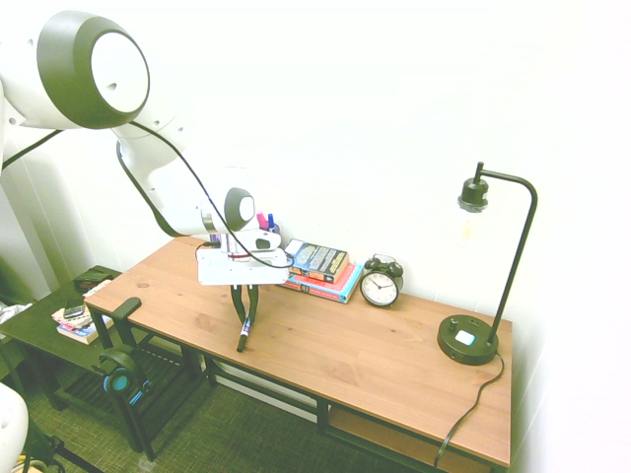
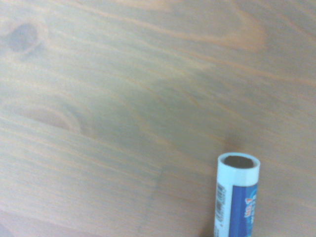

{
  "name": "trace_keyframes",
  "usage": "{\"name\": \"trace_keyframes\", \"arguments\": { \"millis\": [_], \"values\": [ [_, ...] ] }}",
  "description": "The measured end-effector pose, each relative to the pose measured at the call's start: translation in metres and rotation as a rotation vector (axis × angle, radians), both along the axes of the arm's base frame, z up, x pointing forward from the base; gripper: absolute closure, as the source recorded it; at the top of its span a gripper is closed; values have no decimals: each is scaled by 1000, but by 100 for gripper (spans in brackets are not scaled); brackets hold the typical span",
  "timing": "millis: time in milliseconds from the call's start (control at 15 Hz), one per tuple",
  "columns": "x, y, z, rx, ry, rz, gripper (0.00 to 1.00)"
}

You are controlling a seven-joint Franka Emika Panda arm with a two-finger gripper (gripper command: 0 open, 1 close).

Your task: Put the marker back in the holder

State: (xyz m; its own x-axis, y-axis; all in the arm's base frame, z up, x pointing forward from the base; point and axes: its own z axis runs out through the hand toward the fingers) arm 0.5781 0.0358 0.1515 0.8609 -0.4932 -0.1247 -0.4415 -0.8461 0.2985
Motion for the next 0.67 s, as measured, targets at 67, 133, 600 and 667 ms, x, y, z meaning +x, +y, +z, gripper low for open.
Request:
{"name": "trace_keyframes", "arguments": {
  "millis": [67, 133, 600, 667],
  "values": [
    [1, 0, 0, 0, -1, 0, 100],
    [1, 0, 0, 1, -4, 0, 100],
    [-20, 16, 78, -6, -185, -8, 100],
    [-27, 20, 102, -5, -231, -26, 100]
  ]
}}
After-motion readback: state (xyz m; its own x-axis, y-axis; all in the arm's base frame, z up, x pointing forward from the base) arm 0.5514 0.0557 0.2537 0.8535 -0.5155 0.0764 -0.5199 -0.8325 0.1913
